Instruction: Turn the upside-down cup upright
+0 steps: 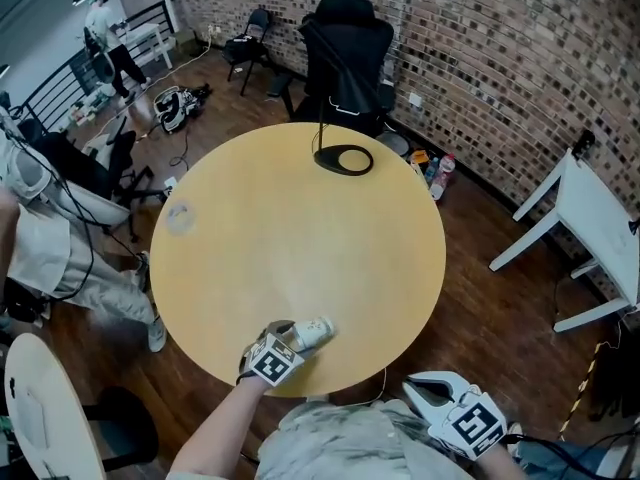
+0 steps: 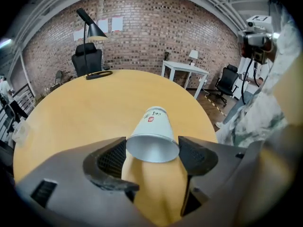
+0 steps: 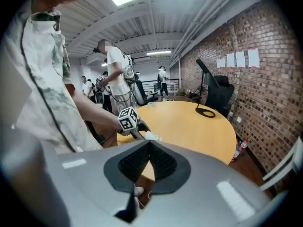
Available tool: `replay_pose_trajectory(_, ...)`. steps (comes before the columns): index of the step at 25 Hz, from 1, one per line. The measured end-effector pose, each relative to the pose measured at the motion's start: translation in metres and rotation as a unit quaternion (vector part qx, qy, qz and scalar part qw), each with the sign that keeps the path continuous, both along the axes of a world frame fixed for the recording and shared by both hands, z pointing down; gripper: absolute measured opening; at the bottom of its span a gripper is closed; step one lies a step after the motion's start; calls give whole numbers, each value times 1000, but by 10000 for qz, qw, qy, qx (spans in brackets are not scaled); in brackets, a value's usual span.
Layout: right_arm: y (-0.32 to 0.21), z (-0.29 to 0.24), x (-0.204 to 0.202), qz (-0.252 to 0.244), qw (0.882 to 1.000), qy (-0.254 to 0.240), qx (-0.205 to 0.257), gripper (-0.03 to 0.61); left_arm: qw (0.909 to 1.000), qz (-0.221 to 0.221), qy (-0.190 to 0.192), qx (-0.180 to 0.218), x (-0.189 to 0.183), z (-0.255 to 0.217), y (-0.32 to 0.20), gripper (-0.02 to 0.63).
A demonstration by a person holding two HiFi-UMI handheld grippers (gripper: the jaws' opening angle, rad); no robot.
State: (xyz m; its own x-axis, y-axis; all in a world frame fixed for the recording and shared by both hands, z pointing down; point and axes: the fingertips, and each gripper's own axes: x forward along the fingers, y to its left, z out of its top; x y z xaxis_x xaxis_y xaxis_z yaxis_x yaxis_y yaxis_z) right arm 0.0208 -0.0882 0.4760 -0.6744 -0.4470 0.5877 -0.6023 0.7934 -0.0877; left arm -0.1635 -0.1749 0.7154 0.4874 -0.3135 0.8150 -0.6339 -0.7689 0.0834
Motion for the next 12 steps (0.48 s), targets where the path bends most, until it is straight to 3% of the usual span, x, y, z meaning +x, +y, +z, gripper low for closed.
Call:
replay_pose_trajectory(5, 5, 2, -9, -119, 9999, -89, -47, 3, 9997, 179, -163, -71, -11, 7, -7, 353)
replay_pose_trajectory(12, 3, -5, -7, 98, 9999, -40, -50, 3, 9991, 328, -99, -261, -11, 8, -6, 368)
